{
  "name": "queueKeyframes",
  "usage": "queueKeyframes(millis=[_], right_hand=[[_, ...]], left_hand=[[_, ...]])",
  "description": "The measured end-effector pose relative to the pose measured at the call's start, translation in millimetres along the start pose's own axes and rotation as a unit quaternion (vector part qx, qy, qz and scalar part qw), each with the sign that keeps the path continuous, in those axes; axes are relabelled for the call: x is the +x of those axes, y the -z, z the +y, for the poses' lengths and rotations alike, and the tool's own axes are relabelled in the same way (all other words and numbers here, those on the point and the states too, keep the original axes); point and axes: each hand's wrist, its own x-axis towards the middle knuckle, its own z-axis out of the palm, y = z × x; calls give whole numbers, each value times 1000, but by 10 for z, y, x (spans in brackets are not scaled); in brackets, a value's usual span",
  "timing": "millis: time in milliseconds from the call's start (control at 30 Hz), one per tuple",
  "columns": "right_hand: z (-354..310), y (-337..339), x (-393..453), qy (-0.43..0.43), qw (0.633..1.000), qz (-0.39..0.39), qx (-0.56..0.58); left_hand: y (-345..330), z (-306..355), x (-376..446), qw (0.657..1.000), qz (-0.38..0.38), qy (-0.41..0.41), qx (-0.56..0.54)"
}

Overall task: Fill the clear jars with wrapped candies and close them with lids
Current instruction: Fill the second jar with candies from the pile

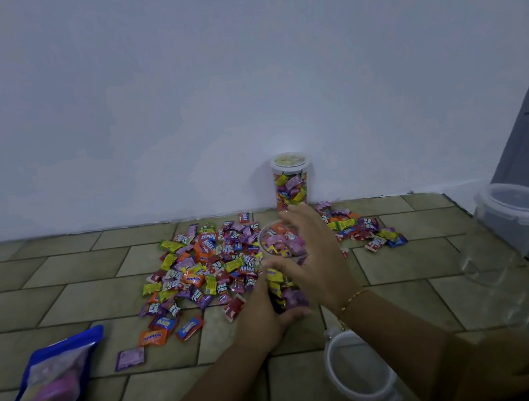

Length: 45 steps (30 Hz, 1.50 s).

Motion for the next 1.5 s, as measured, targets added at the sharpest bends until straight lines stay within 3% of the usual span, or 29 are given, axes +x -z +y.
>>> queueKeyframes(millis=[133, 267, 367, 467, 600, 733, 833, 1000, 1133, 1233, 1367, 1500], right_hand=[[24, 27, -136, -106, 993, -7, 58], [61, 23, -223, -182, 974, -50, 122], [80, 6, -251, -193, 970, -54, 139], [79, 13, -282, -194, 967, -54, 157], [73, 33, -354, -187, 965, -51, 177], [58, 37, -372, -185, 962, -47, 194], [57, 38, -376, -186, 962, -39, 198], [60, 17, -397, -182, 966, -35, 179], [57, 34, -429, -185, 965, -40, 180], [32, 55, -463, -188, 965, -44, 177], [18, 55, -494, -191, 966, -47, 169], [-2, 63, -520, -193, 965, -46, 170]], left_hand=[[128, -116, -149, 993, -29, -34, 106], [285, -263, -213, 969, 70, -98, 215], [395, -323, -94, 945, 142, -87, 280], [440, -337, 42, 932, 77, -16, 355], [404, -336, 179, 915, 13, 11, 402], [376, -325, 176, 907, 37, -19, 419], [326, -359, 156, 916, 73, -54, 391], [334, -354, 65, 939, 99, -27, 327], [389, -300, 72, 963, 94, 41, 250], [429, -156, 64, 971, 150, 126, 140], [509, 99, 92, 925, 280, 230, -116], [626, 489, 242, 853, 304, 194, -378]])
